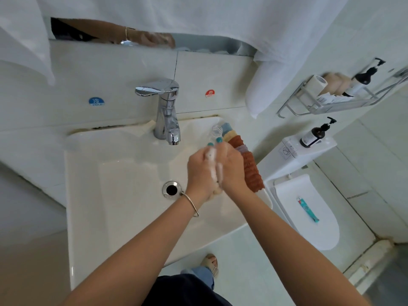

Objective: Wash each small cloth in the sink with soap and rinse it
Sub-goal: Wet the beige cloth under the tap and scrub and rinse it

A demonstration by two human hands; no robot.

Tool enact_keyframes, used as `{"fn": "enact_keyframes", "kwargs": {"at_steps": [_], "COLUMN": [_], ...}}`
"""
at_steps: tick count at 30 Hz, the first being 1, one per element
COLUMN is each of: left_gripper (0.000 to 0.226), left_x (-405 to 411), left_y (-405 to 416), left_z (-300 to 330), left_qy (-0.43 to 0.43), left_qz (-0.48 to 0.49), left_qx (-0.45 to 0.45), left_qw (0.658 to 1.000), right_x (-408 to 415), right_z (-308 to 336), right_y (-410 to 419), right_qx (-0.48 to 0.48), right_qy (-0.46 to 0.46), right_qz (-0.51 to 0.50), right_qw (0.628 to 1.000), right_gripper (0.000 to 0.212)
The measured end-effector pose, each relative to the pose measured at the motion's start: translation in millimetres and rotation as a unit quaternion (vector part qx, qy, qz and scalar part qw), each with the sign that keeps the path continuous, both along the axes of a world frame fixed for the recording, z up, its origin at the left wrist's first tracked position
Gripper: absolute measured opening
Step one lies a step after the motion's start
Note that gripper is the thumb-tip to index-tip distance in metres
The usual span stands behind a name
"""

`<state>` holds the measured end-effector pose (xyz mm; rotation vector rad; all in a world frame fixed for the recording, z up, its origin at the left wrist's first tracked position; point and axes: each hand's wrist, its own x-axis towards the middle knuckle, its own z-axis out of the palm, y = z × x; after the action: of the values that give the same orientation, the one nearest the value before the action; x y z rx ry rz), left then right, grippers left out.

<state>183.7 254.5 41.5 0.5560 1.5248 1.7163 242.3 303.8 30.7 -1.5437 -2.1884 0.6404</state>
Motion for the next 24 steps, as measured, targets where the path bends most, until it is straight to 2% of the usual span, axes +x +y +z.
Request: {"fn": "enact_keyframes", "kwargs": {"at_steps": [1, 3, 5, 7, 9, 12, 14, 15, 17, 19, 22, 24], "left_gripper": [0.043, 0.042, 0.039, 0.041, 0.045, 0.044, 0.043, 0.041, 0.042, 0.047, 0.043, 0.037], "left_x": [2.0, -8.8, -11.5, -1.0, 3.2, -13.2, -12.3, -9.3, -8.7, -18.2, -26.8, -25.4], "left_y": [0.7, 10.1, 12.4, 6.1, 0.9, 3.8, 2.0, 0.6, -1.9, -2.9, -5.9, -5.1], "left_z": [2.8, 4.1, 0.5, -2.1, -2.5, -3.2, -3.4, -4.2, -6.9, -12.9, -19.0, -13.2], "left_qy": [0.003, -0.015, -0.035, -0.027, -0.019, -0.056, -0.1, -0.097, -0.025, 0.069, 0.138, 0.156], "left_qz": [-0.003, 0.03, 0.036, -0.01, -0.025, 0.003, -0.017, -0.031, -0.046, -0.058, -0.045, 0.003], "left_qx": [0.01, 0.003, -0.017, -0.02, -0.005, -0.009, 0.009, 0.012, 0.0, -0.011, 0.004, 0.005], "left_qw": [1.0, 0.999, 0.999, 0.999, 0.999, 0.998, 0.995, 0.995, 0.999, 0.996, 0.989, 0.988], "right_x": [0.1, -0.7, 1.8, 4.2, 4.9, 7.1, 12.5, 15.6, 21.6, 24.8, 29.2, 26.8], "right_z": [2.5, 7.8, 6.1, 7.1, 9.5, 11.8, 15.9, 18.1, 26.7, 30.0, 33.0, 32.0], "right_y": [-1.9, -18.0, -21.4, -4.8, -4.6, -34.5, -28.2, -18.0, -5.0, -0.3, 1.1, -5.0], "right_qx": [0.001, 0.01, 0.028, 0.018, 0.026, 0.05, 0.051, 0.03, -0.039, -0.081, -0.102, -0.109], "right_qy": [0.036, 0.105, 0.056, 0.003, 0.027, 0.08, 0.062, 0.085, 0.201, 0.283, 0.285, 0.301], "right_qz": [-0.01, 0.032, 0.065, 0.006, -0.002, 0.1, 0.082, 0.039, -0.027, -0.041, -0.014, -0.045], "right_qw": [0.999, 0.994, 0.996, 1.0, 0.999, 0.99, 0.993, 0.995, 0.978, 0.955, 0.953, 0.946], "right_gripper": [0.034, 0.032, 0.031, 0.031, 0.029, 0.033, 0.036, 0.034, 0.034, 0.031, 0.022, 0.018]}}
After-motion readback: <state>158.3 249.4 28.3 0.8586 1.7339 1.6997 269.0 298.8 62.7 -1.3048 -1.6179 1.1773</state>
